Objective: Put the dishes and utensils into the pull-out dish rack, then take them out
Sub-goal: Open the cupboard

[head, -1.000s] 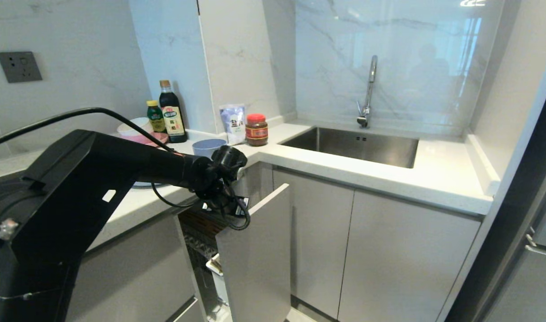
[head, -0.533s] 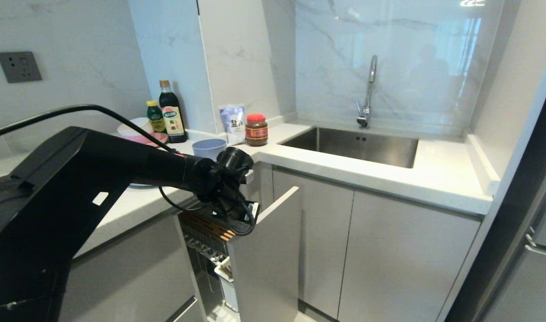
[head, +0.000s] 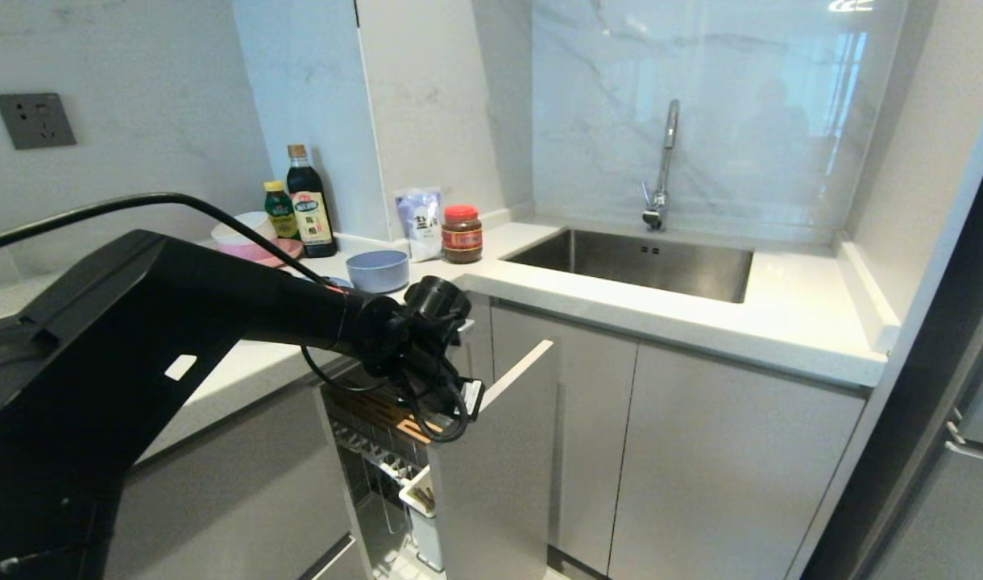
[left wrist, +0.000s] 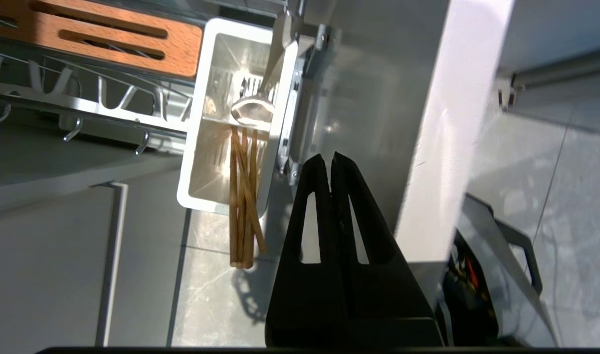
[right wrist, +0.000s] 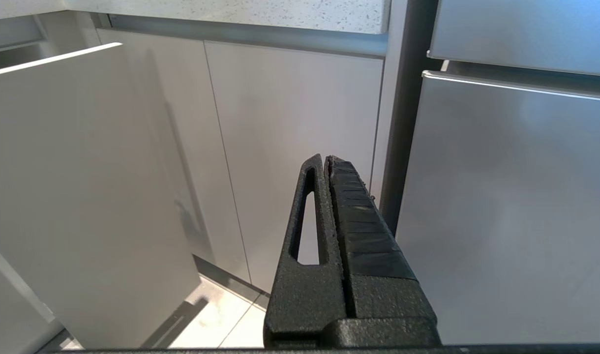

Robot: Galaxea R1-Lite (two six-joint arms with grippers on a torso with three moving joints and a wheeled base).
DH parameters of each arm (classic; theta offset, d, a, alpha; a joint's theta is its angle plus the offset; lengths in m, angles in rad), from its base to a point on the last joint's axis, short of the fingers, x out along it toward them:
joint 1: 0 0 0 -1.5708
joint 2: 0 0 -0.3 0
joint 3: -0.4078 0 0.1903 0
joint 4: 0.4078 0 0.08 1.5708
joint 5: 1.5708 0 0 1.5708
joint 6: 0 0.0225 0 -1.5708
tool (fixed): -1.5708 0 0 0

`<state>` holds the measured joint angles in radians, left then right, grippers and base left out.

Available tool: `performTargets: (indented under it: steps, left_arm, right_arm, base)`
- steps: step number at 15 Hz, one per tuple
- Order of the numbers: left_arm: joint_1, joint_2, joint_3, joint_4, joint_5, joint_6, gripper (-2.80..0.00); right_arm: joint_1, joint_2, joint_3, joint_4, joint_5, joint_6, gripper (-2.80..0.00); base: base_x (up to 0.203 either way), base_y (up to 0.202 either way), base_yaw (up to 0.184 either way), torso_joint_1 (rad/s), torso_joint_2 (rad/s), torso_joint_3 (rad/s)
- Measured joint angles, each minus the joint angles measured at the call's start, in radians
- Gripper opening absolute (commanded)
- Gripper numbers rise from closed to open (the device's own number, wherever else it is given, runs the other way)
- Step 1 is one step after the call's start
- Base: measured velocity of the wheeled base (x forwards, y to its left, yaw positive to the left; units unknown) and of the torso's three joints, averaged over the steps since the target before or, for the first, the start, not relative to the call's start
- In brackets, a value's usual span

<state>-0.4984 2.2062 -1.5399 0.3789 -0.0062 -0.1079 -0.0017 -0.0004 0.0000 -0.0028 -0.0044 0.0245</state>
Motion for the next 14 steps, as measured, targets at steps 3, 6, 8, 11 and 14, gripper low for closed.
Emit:
performTargets:
  steps: [3, 6, 8, 11, 14]
  left_arm:
    - [-0.027, -0.008, 0.020, -0.001, -0.025, -0.006, -2.80]
    - [-0.051, -0.026, 0.039, -0.001, -0.084, -0.025, -2.80]
    - [-0.066, -0.039, 0.050, -0.001, -0.112, -0.037, -2.80]
    - [-0.091, -0.052, 0.063, -0.001, -0.149, -0.063, -2.80]
    - [-0.116, -0.060, 0.076, -0.001, -0.160, -0.071, -2.80]
  right_arm:
    - [0.000, 0.000, 0.000, 0.000, 0.000, 0.000, -2.80]
    - [0.000, 0.000, 0.000, 0.000, 0.000, 0.000, -2.80]
    - [0.000, 0.000, 0.000, 0.000, 0.000, 0.000, -2.80]
    - [0.000, 0.000, 0.000, 0.000, 0.000, 0.000, -2.80]
    - [0.000, 0.000, 0.000, 0.000, 0.000, 0.000, -2.80]
  base:
    - [0.000, 0.000, 0.000, 0.000, 0.00, 0.000]
    - [0.000, 0.000, 0.000, 0.000, 0.00, 0.000]
    - [0.000, 0.000, 0.000, 0.000, 0.00, 0.000]
    - [0.000, 0.000, 0.000, 0.000, 0.00, 0.000]
    - [0.000, 0.000, 0.000, 0.000, 0.00, 0.000]
